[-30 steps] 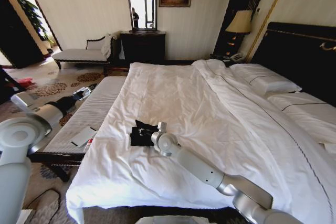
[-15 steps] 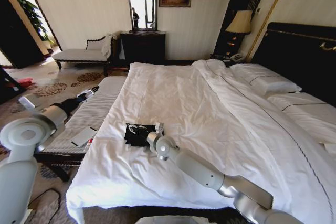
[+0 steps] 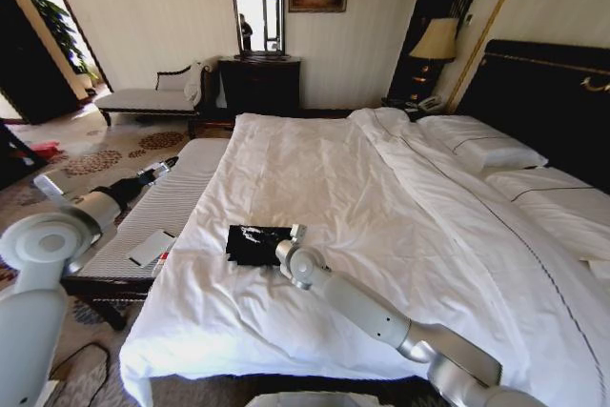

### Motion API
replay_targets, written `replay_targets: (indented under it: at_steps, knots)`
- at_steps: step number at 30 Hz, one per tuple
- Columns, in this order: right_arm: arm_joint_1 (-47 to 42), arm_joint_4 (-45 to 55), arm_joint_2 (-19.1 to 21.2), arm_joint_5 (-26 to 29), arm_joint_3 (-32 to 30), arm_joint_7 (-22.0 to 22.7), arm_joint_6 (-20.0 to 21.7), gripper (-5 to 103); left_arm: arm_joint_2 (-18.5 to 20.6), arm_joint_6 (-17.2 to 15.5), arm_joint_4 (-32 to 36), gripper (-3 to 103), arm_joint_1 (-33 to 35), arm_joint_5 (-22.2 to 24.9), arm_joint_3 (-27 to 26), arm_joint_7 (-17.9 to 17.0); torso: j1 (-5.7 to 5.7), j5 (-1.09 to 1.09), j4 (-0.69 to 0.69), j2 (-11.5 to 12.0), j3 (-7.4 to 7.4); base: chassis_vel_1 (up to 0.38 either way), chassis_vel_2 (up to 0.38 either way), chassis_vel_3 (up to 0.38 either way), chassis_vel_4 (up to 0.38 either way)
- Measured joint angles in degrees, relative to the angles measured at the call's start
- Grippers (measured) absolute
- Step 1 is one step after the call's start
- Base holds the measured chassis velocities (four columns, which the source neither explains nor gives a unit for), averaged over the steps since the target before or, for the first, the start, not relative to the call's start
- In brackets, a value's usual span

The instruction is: Fold the clothes on the bed.

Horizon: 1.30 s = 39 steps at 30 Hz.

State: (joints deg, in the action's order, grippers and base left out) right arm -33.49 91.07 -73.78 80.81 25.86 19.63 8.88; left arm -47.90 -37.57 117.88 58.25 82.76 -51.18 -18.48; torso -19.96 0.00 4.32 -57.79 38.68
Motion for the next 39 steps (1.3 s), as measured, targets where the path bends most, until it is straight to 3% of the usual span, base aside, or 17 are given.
replay_targets:
  at_steps: [10,19,24,27,28,29,32,33,34,36,37,38,39]
  knots:
    - [-0.5,-1.0,-4.6,-1.2,4.8,-2.5,-1.2,100,0.5,-0.3,-0.4,100,1.8,-1.1,-1.2,-0.3,0.00,-0.01,-0.01,0.0,0.00,0.000,0.000,0.000,0.000]
    - [0.3,0.2,-5.7,-1.9,6.2,-0.6,-1.0,100,0.5,-0.8,-0.2,100,2.8,-0.3,-2.8,-1.1,0.00,-0.01,-0.03,0.0,0.00,0.000,0.000,0.000,0.000]
    - [0.7,4.8,-0.4,-3.5,1.0,-1.5,-3.0,100,0.5,-0.5,0.7,100,2.9,0.9,-3.0,-2.8,0.00,0.01,-0.02,0.0,-0.01,0.000,0.000,0.000,0.000]
    - [-0.1,6.8,8.1,-7.0,-4.0,-3.1,-6.4,100,0.2,0.1,1.6,100,4.7,0.2,-2.5,-4.9,-0.01,0.03,-0.01,0.0,0.00,0.000,0.000,0.000,0.000]
    - [-1.3,7.6,13.1,-10.4,-7.1,-3.9,-8.5,100,-0.3,0.9,2.9,100,7.1,-1.2,-2.3,-5.7,-0.01,0.01,0.03,0.0,0.00,0.000,0.000,0.000,0.000]
    - [-1.3,7.6,13.1,-10.4,-7.1,-3.9,-8.5,100,-0.3,0.9,2.9,100,7.1,-1.2,-2.3,-5.7,-0.01,0.01,0.03,0.0,0.00,0.000,0.000,0.000,0.000]
    - [-7.9,10.7,20.9,-18.4,-16.9,-4.3,-9.8,100,-2.4,4.4,8.3,100,16.2,-13.0,-2.2,-3.9,-0.02,0.05,0.03,0.0,0.00,0.000,0.000,0.000,0.000]
    - [-7.9,10.7,20.9,-18.4,-16.9,-4.3,-9.8,100,-2.4,4.4,8.3,100,16.2,-13.0,-2.2,-3.9,-0.02,0.05,0.03,0.0,0.00,0.000,0.000,0.000,0.000]
    - [-10.5,11.7,22.3,-19.5,-20.0,-4.0,-9.7,100,-3.3,5.2,10.3,100,19.3,-16.2,-2.2,-3.5,-0.02,0.04,-0.01,0.0,0.00,0.000,0.000,0.000,0.000]
    - [-19.7,16.0,25.0,-20.9,-31.4,-2.8,-10.0,100,-6.9,8.7,14.9,100,25.1,-24.9,-1.6,-2.2,0.00,0.06,-0.04,0.0,-0.01,0.000,0.000,0.000,0.000]
    - [-23.3,17.9,25.4,-21.9,-36.4,-2.4,-10.0,100,-8.2,9.9,16.1,100,26.5,-27.5,-0.8,-1.9,0.02,0.04,-0.04,0.0,-0.02,0.000,0.000,0.000,0.000]
    - [-23.3,17.9,25.4,-21.9,-36.4,-2.4,-10.0,100,-8.2,9.9,16.1,100,26.5,-27.5,-0.8,-1.9,0.02,0.04,-0.04,0.0,-0.02,0.000,0.000,0.000,0.000]
    - [-26.3,19.6,25.5,-22.9,-40.4,-2.4,-10.0,100,-9.2,10.8,16.9,100,27.3,-29.6,-0.1,-1.6,0.02,0.03,-0.04,0.0,-0.02,0.000,0.000,0.000,0.000]
